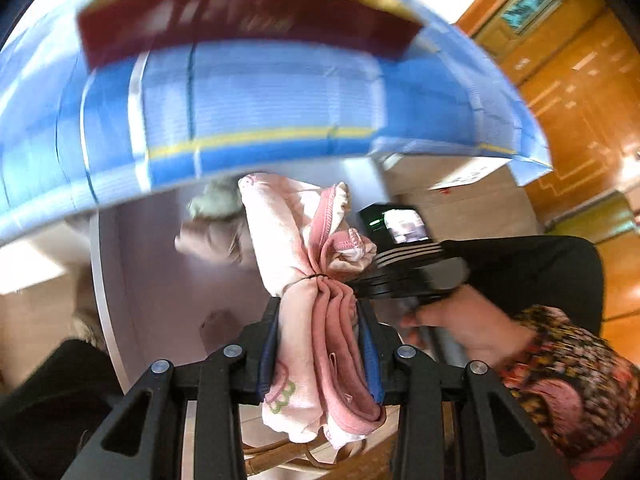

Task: Organize soft objects

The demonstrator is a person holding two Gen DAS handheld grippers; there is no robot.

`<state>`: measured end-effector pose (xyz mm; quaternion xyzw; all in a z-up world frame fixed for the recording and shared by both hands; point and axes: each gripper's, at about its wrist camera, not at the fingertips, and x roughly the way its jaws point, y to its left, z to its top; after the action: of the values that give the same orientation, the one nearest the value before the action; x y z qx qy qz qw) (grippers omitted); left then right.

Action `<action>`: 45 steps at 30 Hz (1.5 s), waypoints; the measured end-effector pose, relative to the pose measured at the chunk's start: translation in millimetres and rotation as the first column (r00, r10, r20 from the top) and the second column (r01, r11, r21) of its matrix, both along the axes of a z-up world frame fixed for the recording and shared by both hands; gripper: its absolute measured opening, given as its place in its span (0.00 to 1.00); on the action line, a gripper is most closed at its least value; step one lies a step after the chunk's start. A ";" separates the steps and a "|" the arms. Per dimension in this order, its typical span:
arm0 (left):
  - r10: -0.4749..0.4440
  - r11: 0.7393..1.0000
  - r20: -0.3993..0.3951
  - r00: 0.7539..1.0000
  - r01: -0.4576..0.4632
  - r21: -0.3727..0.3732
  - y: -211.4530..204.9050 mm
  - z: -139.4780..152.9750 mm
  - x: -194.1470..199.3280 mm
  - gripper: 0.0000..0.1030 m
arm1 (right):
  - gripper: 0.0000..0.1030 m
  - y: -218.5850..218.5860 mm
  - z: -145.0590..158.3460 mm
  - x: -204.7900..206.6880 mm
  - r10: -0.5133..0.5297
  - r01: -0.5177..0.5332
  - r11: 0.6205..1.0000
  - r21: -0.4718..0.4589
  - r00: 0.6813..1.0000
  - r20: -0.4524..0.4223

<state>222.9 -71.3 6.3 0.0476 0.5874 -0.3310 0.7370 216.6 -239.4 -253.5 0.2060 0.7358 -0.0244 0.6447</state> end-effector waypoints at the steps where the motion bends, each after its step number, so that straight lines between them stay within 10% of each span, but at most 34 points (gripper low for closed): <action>1: -0.007 1.000 0.013 1.000 0.008 -0.022 -0.8 12.1 -0.8 0.35 | 0.32 -0.5 -0.1 -0.2 0.000 0.000 1.000 0.000 1.000 0.000; 19: 0.161 0.986 0.286 0.945 -0.138 -0.099 -36.1 137.5 112.0 0.35 | 0.32 0.4 -0.2 0.1 -0.001 0.001 1.000 0.002 1.000 -0.001; 45: 0.096 0.968 0.347 0.933 -0.168 0.185 -113.4 60.9 280.4 0.36 | 0.33 -22.0 -3.9 -1.4 -0.019 0.019 0.999 0.042 1.000 -0.003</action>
<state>503.3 -184.7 67.2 0.1416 0.4871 -0.2031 0.8375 215.3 -261.4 -257.4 0.2267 0.7351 -0.0153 0.6387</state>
